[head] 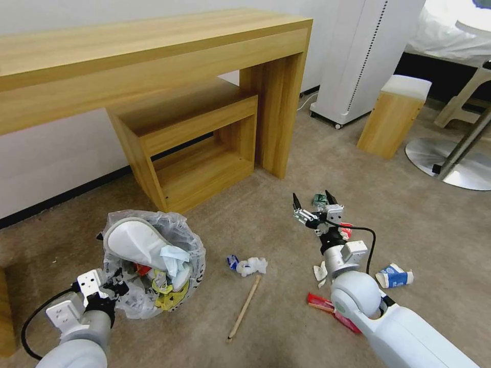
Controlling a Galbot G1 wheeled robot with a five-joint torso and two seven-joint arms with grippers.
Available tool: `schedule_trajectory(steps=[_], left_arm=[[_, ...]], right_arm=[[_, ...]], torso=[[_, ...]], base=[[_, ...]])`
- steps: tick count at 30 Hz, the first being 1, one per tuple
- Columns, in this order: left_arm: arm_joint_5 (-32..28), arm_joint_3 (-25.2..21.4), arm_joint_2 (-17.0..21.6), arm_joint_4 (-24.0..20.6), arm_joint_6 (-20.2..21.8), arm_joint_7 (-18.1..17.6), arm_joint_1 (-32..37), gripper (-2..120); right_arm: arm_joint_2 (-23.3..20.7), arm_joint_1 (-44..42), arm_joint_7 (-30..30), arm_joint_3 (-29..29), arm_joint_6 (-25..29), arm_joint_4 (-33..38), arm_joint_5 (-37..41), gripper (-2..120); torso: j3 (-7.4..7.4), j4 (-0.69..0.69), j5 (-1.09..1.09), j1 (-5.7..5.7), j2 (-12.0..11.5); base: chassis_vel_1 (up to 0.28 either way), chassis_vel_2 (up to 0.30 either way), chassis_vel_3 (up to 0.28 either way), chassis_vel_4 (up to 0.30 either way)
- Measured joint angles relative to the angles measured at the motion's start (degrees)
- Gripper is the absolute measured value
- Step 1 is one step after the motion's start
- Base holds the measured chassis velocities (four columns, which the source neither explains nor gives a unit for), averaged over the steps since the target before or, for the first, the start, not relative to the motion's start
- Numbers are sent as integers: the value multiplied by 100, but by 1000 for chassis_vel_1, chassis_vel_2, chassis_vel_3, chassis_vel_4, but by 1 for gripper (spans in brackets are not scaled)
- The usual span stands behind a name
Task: Pick up the trash bin and place the garbage on the floor into it.
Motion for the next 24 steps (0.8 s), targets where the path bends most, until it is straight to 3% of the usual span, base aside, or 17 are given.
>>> schedule_trajectory(steps=[3,7,9,10,11,12,14,15,17,24], left_arm=[[13,-4,-10,-3,0,2,15,0],[53,-9,-42,-28,0,16,66,0],[75,-9,-66,-45,0,26,85,0],[88,-10,-81,-51,0,32,96,0],[88,-10,-81,-51,0,32,96,0],[112,-10,-98,-53,0,47,106,0],[185,-12,-147,-53,0,89,147,0],[185,-12,-147,-53,0,89,147,0],[246,-33,-179,-24,0,116,208,0],[270,-104,-188,5,-2,118,282,0]], right_arm=[[-32,3,61,-20,-47,-32,-81,100],[-189,15,585,-293,-626,1,-23,100],[-328,34,910,-510,-1105,114,378,100],[-408,66,1202,-674,-1574,226,1011,100],[-408,66,1202,-674,-1574,226,1011,100],[-415,118,1441,-844,-1836,260,1667,100],[-205,260,2054,-1190,-2155,207,2970,100],[-205,260,2054,-1190,-2155,207,2970,100],[182,313,2367,-1297,-2343,22,3728,100],[1006,310,2485,-1283,-2777,-415,4033,100]], torso=[[-1,0,2,0,0],[-2,0,2,-1,0],[-2,0,1,-1,0],[-2,-1,-2,-1,0],[-2,-1,-2,-1,0],[-2,-1,-1,-1,1],[-2,0,0,-1,0],[-2,0,0,-1,0],[-1,1,0,-1,0],[-2,0,0,-1,0]], base=[[-34,32,15,-20],[0,0,0,0],[0,0,0,0],[0,0,0,0],[0,0,0,0],[0,0,0,0],[0,0,0,0],[0,0,0,0],[0,0,0,0],[0,0,0,0]])
